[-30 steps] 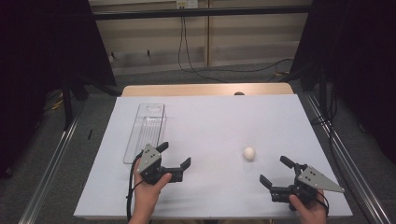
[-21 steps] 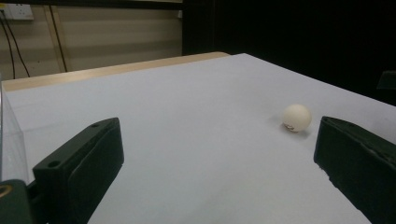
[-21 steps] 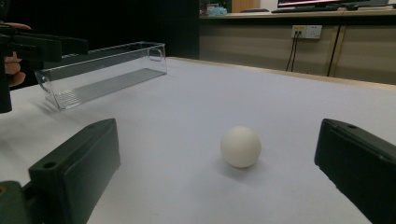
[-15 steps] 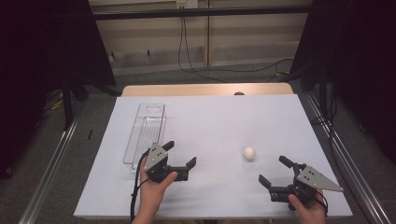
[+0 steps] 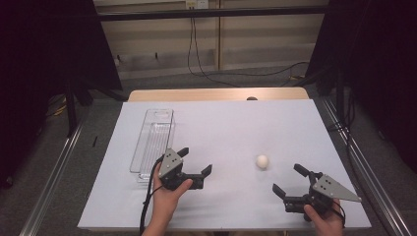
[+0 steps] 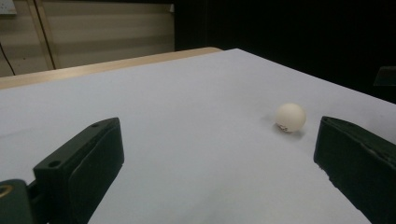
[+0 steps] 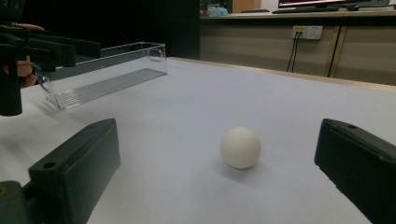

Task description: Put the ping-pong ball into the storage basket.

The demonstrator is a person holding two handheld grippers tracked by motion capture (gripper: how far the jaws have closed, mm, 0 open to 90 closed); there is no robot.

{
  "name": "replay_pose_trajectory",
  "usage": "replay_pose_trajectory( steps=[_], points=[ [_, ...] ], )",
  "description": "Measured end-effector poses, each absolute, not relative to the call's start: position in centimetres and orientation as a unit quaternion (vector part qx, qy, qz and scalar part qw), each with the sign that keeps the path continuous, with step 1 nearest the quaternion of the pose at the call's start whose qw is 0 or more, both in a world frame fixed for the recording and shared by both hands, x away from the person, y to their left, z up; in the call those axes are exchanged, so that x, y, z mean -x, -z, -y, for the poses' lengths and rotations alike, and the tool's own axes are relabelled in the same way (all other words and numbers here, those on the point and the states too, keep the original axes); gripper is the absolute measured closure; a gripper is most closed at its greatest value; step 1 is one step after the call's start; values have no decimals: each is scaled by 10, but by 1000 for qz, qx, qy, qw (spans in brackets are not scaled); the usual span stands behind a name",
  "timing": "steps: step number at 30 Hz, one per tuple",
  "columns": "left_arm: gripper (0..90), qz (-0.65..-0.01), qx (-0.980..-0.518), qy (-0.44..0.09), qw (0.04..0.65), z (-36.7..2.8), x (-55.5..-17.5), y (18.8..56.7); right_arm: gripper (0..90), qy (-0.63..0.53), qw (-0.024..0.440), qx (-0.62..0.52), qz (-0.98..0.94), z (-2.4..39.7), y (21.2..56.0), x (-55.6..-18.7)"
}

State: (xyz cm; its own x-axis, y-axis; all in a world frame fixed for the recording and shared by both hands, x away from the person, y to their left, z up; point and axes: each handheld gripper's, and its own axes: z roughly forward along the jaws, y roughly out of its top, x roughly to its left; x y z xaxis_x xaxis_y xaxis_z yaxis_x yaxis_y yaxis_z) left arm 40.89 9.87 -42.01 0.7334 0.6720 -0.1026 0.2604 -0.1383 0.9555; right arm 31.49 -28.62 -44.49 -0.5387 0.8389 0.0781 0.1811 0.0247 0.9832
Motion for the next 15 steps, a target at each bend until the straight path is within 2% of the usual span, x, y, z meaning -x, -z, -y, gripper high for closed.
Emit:
replay_pose_trajectory(
  steps=[15],
  points=[
    [18, -316, -740, -174, 567, -88, -411, 420, 0, -583, 281, -387, -657, 286, 444, -315]
  ],
)
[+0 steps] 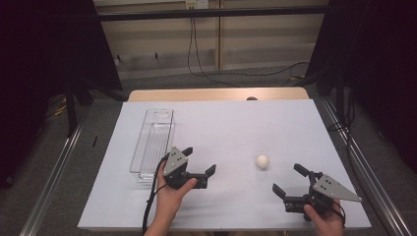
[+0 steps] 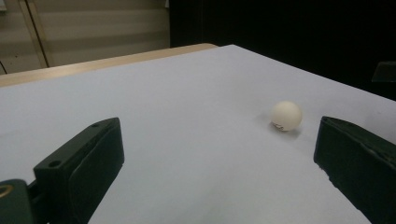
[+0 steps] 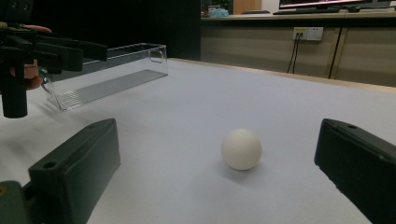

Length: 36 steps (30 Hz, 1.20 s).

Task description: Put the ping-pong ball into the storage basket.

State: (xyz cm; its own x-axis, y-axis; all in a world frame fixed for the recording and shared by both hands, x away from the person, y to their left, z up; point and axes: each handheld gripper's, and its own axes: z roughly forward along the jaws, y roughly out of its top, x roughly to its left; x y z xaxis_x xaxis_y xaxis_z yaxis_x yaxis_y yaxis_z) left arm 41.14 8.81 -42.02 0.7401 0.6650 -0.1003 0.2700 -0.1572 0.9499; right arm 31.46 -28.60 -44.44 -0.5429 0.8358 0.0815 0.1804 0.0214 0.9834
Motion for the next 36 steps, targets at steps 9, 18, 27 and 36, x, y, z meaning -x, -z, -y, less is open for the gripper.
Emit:
replay_pose_trajectory(
  steps=[9, 18, 27, 36],
  points=[
    [18, -315, -745, -168, 564, -81, -413, 421, 0, -583, 282, -386, -657, 286, 444, -315],
    [18, -312, -748, -160, 563, -74, -415, 422, 0, -584, 282, -386, -656, 286, 444, -315],
    [19, -310, -750, -153, 564, -68, -417, 422, 0, -587, 281, -387, -654, 286, 444, -315],
    [19, -308, -759, -153, 553, -64, -420, 423, 0, -587, 281, -386, -653, 286, 444, -315]
  ],
)
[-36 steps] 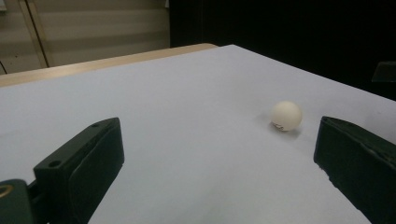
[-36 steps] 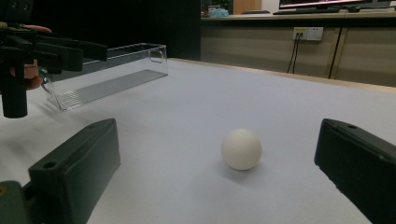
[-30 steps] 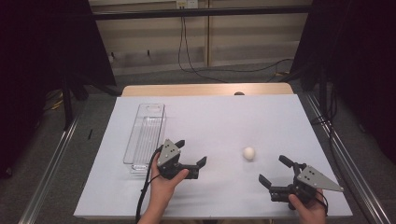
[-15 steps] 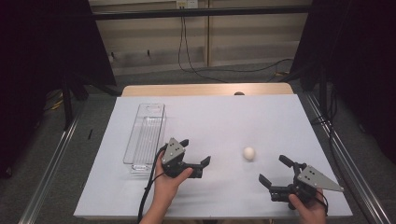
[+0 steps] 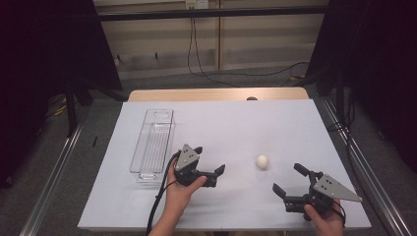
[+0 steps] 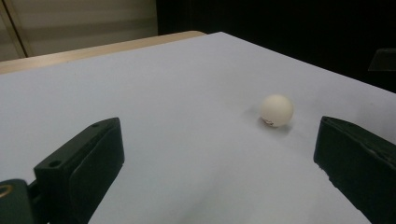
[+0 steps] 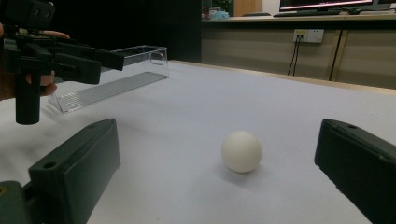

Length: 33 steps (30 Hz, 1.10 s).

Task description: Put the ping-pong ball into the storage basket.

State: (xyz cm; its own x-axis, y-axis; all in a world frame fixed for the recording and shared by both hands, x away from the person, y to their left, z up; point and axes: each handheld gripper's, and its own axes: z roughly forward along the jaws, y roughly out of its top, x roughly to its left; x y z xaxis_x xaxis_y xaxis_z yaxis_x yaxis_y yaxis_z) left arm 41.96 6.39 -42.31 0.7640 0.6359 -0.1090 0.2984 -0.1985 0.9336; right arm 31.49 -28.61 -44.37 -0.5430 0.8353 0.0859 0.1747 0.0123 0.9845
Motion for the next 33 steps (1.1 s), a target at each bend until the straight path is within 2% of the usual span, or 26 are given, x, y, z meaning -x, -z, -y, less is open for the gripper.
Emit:
replay_pose_trajectory(
  steps=[33],
  points=[
    [21, -305, -776, -133, 537, -43, -427, 428, 1, -589, 282, -387, -651, 286, 443, -315]
  ],
)
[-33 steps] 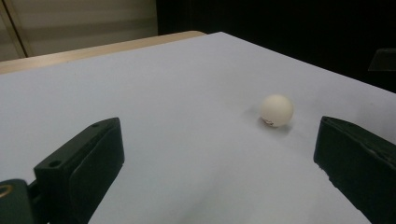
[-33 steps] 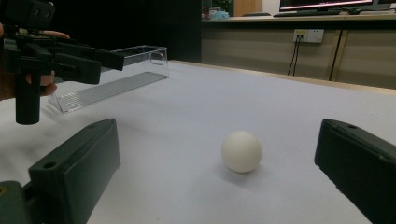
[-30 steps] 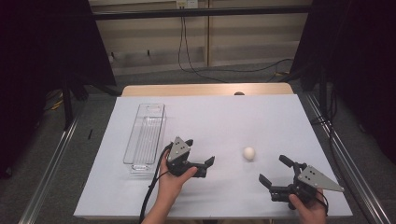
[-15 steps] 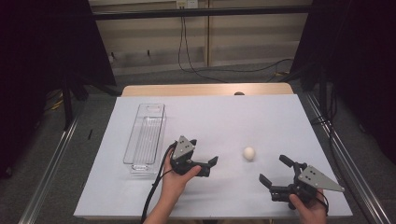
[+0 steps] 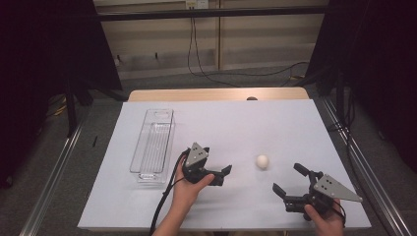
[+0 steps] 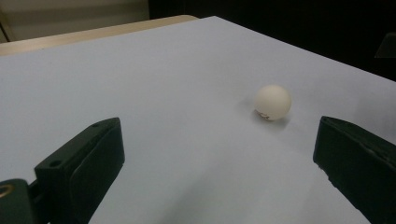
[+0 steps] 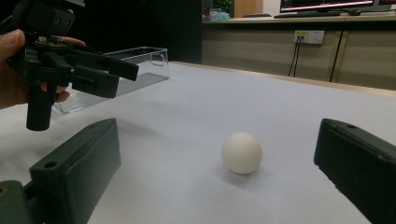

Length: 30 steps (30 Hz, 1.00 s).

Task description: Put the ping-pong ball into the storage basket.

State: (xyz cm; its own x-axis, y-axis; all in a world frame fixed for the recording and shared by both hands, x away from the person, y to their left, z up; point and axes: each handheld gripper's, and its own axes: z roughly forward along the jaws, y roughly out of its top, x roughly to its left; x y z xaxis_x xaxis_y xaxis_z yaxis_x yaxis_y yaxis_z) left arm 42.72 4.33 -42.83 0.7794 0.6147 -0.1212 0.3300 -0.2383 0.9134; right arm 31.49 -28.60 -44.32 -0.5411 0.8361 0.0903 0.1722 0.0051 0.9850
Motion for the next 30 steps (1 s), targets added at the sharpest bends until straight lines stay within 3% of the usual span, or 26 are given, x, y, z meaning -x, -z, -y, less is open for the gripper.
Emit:
replay_pose_trajectory(
  steps=[30],
  points=[
    [22, -296, -789, -116, 526, -22, -433, 430, 1, -591, 281, -384, -651, 286, 443, -315]
  ],
)
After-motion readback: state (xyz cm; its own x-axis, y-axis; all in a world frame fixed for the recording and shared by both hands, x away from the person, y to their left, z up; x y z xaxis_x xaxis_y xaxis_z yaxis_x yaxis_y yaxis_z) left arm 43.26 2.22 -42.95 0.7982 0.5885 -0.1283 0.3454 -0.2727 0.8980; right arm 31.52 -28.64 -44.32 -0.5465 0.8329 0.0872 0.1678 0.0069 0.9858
